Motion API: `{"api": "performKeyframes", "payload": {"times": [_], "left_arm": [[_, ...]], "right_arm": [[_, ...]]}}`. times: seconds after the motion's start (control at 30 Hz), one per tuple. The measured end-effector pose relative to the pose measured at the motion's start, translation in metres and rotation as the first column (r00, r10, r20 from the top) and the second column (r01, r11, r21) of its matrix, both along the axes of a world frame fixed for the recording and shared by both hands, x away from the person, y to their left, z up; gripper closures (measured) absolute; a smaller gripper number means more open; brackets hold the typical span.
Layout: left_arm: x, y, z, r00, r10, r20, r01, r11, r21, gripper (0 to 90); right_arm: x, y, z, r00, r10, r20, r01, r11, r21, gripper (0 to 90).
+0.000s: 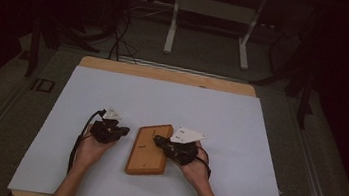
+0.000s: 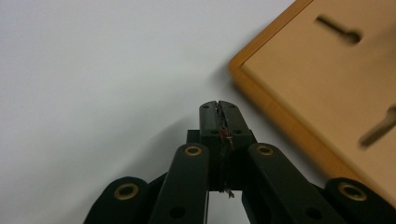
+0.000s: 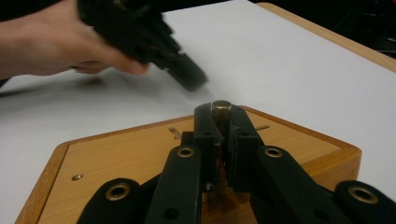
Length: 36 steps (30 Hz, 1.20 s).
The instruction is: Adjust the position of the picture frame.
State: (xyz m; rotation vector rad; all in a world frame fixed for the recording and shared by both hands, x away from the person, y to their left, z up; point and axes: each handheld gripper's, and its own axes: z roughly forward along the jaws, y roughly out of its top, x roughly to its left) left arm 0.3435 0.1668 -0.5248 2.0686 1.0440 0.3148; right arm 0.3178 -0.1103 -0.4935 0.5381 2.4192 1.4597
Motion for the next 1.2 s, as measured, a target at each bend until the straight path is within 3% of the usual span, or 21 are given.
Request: {"api": "performKeyframes", "payload": {"times": [0.2,0.5,0.57,0.73,0.77,0.83,1.03,1.2], "left_arm": [[0.014,-0.007,0.000,0.9995,-0.011,0.028,0.012,0.9990,-0.044,89.6],[0.030,-0.016,-0.008,0.9992,-0.039,0.013,0.040,0.9966,-0.072,89.6],[0.035,-0.020,-0.007,0.9979,-0.063,0.016,0.064,0.9936,-0.093,89.5],[0.049,-0.030,-0.006,0.9937,-0.112,0.010,0.112,0.9900,-0.086,89.6],[0.054,-0.034,-0.008,0.9895,-0.144,-0.008,0.143,0.9846,-0.101,89.6],[0.055,-0.036,-0.010,0.9863,-0.163,-0.024,0.160,0.9827,-0.093,89.6],[0.051,-0.027,-0.006,0.9875,-0.156,-0.026,0.153,0.9846,-0.085,90.0],[0.051,-0.030,-0.009,0.9874,-0.156,-0.027,0.155,0.9873,-0.035,90.0]], "right_arm": [[-0.007,0.006,-0.002,0.9981,0.061,-0.007,-0.061,0.998,0.008,84.6],[-0.010,0.010,-0.004,0.9940,0.109,-0.008,-0.109,0.994,0.003,84.6],[-0.011,0.011,-0.005,0.9920,0.126,-0.007,-0.126,0.992,0.000,84.6],[-0.011,0.012,-0.007,0.9902,0.140,-0.008,-0.140,0.990,-0.003,84.6],[-0.010,0.012,-0.007,0.9905,0.138,-0.005,-0.138,0.990,-0.005,84.6],[-0.010,0.012,-0.007,0.9909,0.134,-0.006,-0.135,0.991,-0.006,84.6],[-0.005,0.007,-0.005,0.9930,0.118,-0.009,-0.118,0.993,-0.018,84.6],[0.000,-0.001,-0.004,0.9952,0.098,-0.006,-0.098,0.995,-0.029,84.6]]}}
